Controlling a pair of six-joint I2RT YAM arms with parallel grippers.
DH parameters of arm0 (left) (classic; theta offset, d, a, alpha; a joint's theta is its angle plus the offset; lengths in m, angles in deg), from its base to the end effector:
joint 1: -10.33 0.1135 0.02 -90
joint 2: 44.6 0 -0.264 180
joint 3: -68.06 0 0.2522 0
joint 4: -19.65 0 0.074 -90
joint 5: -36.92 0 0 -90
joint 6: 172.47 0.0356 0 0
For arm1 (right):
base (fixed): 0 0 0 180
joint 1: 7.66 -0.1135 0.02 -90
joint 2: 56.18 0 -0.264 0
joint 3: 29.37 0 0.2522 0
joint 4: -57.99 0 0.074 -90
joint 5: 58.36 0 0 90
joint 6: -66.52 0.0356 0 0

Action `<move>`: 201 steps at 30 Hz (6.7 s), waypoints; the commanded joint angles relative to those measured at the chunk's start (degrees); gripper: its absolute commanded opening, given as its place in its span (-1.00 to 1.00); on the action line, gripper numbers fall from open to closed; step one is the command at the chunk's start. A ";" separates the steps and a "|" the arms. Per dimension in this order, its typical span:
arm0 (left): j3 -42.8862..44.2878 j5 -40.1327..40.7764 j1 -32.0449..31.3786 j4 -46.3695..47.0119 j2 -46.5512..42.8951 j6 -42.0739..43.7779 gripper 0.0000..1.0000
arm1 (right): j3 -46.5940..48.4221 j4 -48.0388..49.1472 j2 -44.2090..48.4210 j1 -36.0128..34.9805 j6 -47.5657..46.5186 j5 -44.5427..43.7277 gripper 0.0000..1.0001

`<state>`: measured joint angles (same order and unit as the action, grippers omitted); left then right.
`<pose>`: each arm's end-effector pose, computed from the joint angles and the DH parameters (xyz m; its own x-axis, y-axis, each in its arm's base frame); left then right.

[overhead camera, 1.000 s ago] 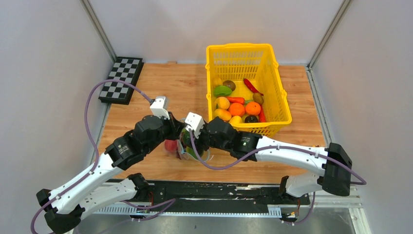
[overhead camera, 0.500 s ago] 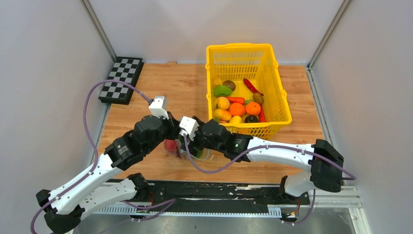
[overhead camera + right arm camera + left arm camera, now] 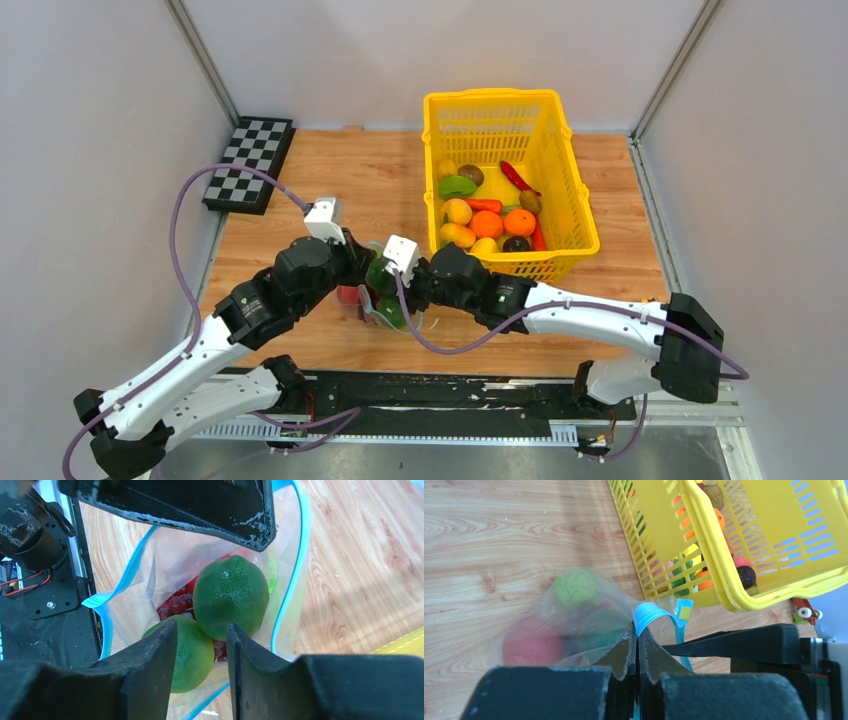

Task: Place the food in the zip-top bag and seal the zipper
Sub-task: Place the fake fruit in the zipper food storage bag, then pick up the fake fruit from the bin, then place the fake fruit in the zipper food storage bag.

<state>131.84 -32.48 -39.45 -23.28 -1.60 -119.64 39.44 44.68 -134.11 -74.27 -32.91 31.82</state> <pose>0.1142 -0.1157 0.3426 -0.4987 -0.2861 -0.8182 0.2548 0.8539 -0.4539 0.1250 0.2893 0.2899 0.0011 -0.4101 -0.9121 -0.9314 0.3316 -0.1503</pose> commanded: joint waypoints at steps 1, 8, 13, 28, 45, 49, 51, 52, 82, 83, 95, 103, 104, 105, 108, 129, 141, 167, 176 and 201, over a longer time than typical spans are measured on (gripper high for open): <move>1.53 0.99 0.02 3.18 -0.12 -0.62 -0.95 | 1.02 -1.83 -2.23 0.16 1.92 0.01 -0.21; 1.62 0.03 0.03 3.52 0.45 -0.64 -0.95 | 9.16 -3.74 -10.52 0.19 1.97 -9.53 -0.19; 1.49 0.33 0.03 3.35 -0.07 -0.76 -0.94 | 10.91 -1.04 -13.02 0.25 2.22 -11.23 -0.14; 0.18 2.97 0.03 3.76 -0.71 -1.33 -0.94 | -0.37 3.31 6.49 1.68 5.25 -3.78 0.01; -0.16 2.43 0.03 4.19 -0.57 -1.95 -0.95 | 2.77 -10.66 18.14 20.75 12.07 -15.86 0.34; -0.28 2.22 0.03 4.15 -0.71 -2.04 -0.96 | 8.21 -19.09 10.25 31.35 14.68 -11.40 0.43; -0.40 2.01 0.03 4.20 -0.72 -2.14 -0.96 | 11.82 -22.74 5.34 34.73 15.31 -10.73 0.48; -0.49 1.87 0.03 4.32 -0.68 -2.13 -0.96 | 13.19 -24.05 2.83 36.11 15.82 -11.01 0.50; -1.29 0.45 0.03 3.97 -1.44 -0.68 -0.95 | 28.07 -60.56 -15.79 43.24 9.69 -7.69 0.53; -1.32 0.49 0.03 4.02 -1.30 -0.54 -0.95 | 27.60 -61.39 -15.36 43.25 9.65 -7.59 0.53; -0.74 -0.25 0.03 4.24 -0.26 1.41 -0.95 | 23.42 -65.46 -16.92 43.10 8.68 -5.06 0.51; -0.86 -0.13 0.12 3.68 -1.28 2.38 -0.95 | 21.70 -63.25 -21.14 43.16 9.07 -6.19 0.36; -1.01 0.05 0.12 3.64 -1.56 2.44 -0.95 | 21.68 -62.65 -21.16 43.14 9.08 -7.20 0.28; -1.08 0.24 0.12 3.66 -1.79 2.37 -0.95 | 21.56 -61.73 -20.90 43.19 9.10 -8.39 0.21; -1.11 0.48 0.12 3.77 -1.84 2.36 -0.95 | 21.83 -60.01 -19.69 43.23 10.77 -8.09 -0.14; -1.06 0.25 0.21 4.15 -0.80 1.92 -0.95 | 24.27 -52.84 -9.65 43.23 12.42 -8.02 -0.53; -1.09 -0.63 0.21 5.26 0.39 1.35 -0.95 | 23.42 -44.60 2.16 43.27 15.05 3.48 -0.51; -1.06 -1.14 0.36 6.63 1.60 -1.18 -0.95 | 23.97 -23.68 5.30 18.74 24.11 20.11 -0.50; -0.89 -0.27 0.74 6.02 1.44 -1.94 -0.95 | 19.93 -13.65 -0.21 11.86 26.30 19.88 -0.50; -1.22 1.95 1.65 4.11 -0.40 -2.11 -0.94 | 12.98 -3.93 -6.44 8.49 24.31 19.15 -0.44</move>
<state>130.25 -31.93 -38.22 -20.19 -0.86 -120.82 52.57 36.66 -139.86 -65.61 -7.34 51.65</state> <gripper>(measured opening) 0.029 0.356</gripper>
